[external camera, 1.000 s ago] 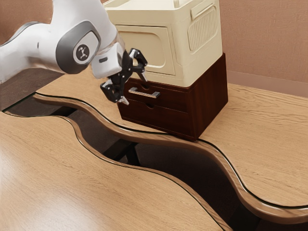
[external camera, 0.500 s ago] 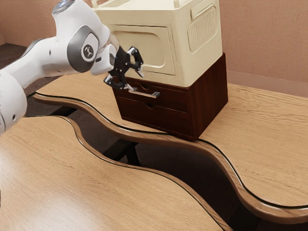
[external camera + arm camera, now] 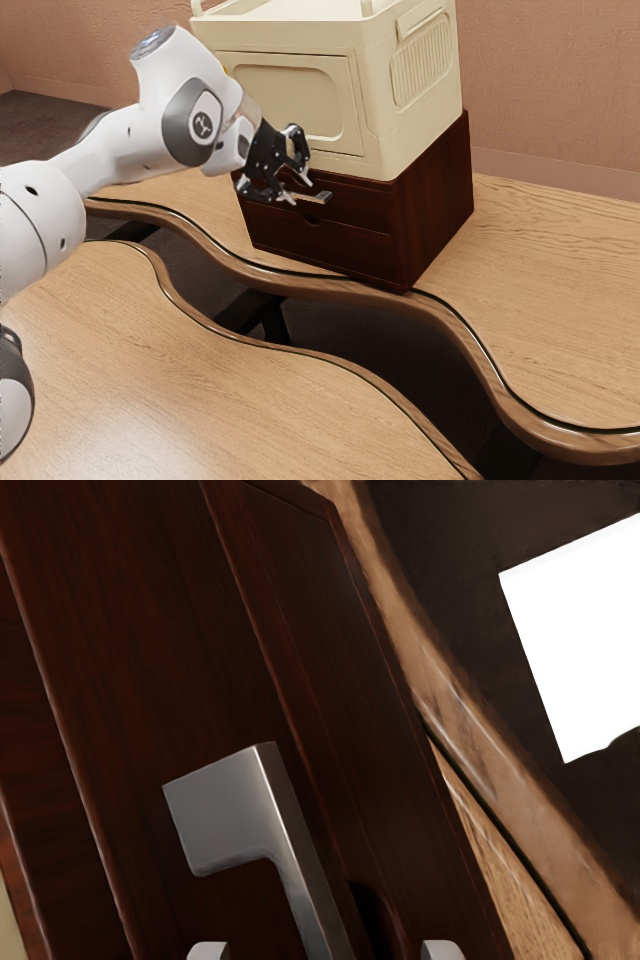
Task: Pull the drawer handle with one arm to open the drawer
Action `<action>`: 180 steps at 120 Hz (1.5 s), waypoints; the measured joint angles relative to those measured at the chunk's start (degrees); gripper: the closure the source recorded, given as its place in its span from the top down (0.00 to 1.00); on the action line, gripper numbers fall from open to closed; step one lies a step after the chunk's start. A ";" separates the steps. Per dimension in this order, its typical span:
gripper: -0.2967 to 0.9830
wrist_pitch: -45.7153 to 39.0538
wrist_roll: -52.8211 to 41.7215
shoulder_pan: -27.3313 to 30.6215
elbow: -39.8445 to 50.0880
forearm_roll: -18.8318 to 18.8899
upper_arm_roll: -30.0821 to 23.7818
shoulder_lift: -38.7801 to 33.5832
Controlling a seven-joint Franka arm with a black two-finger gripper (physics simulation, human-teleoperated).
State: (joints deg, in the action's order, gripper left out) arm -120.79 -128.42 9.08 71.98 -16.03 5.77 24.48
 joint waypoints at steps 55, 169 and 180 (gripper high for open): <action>0.18 -1.45 -4.15 2.89 13.74 -1.61 -0.02 -8.71; 0.16 -8.92 -8.51 -0.96 39.92 2.40 4.10 -29.16; 0.16 -9.24 -8.74 -2.40 40.64 2.49 5.47 -29.69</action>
State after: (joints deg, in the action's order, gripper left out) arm -130.02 -137.16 6.69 112.62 -13.54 11.24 -5.21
